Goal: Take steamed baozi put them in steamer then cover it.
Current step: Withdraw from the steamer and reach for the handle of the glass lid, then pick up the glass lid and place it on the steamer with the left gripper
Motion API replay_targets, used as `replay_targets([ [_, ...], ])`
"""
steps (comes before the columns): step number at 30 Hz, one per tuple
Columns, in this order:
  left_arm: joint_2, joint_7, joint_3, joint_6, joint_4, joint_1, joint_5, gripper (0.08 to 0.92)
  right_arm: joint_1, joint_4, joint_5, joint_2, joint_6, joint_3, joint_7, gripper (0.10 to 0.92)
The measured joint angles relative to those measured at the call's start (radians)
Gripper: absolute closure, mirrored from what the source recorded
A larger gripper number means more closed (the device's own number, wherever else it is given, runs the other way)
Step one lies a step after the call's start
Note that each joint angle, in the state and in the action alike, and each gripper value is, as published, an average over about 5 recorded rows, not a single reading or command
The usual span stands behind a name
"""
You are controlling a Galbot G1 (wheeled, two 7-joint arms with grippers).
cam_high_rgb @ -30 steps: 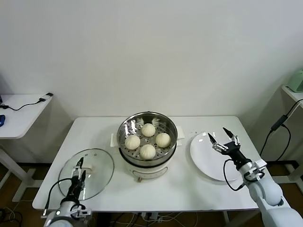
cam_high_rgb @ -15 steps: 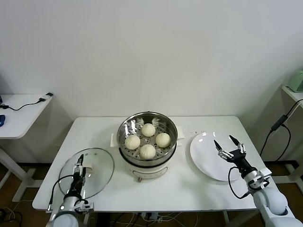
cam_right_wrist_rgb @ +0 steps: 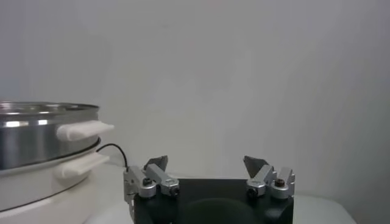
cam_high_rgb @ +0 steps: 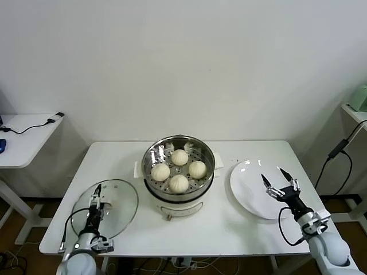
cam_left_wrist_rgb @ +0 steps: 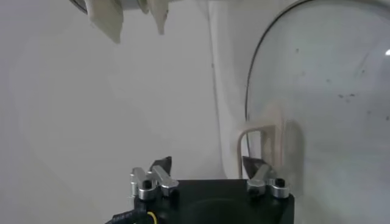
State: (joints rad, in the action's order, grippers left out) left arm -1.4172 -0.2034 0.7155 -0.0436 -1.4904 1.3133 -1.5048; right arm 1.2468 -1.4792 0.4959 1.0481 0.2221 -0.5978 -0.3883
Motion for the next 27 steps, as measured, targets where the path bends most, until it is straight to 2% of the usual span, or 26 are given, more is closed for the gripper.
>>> replay_targets([
  [18, 0.009, -0.004, -0.002, -0.040, 0.034, -0.016, 0.059, 0.799, -0.004, 0.036, -0.034, 0.017, 0.018, -0.015, -0.021, 0.203],
  [21, 0.010, -0.005, -0.004, -0.041, 0.027, -0.014, 0.071, 0.851, -0.004, 0.040, -0.036, 0.017, 0.019, -0.017, -0.023, 0.203],
  [27, 0.018, -0.005, -0.003, -0.038, -0.003, 0.000, 0.103, 0.857, -0.008, 0.049, -0.038, 0.017, 0.022, -0.020, -0.026, 0.203],
])
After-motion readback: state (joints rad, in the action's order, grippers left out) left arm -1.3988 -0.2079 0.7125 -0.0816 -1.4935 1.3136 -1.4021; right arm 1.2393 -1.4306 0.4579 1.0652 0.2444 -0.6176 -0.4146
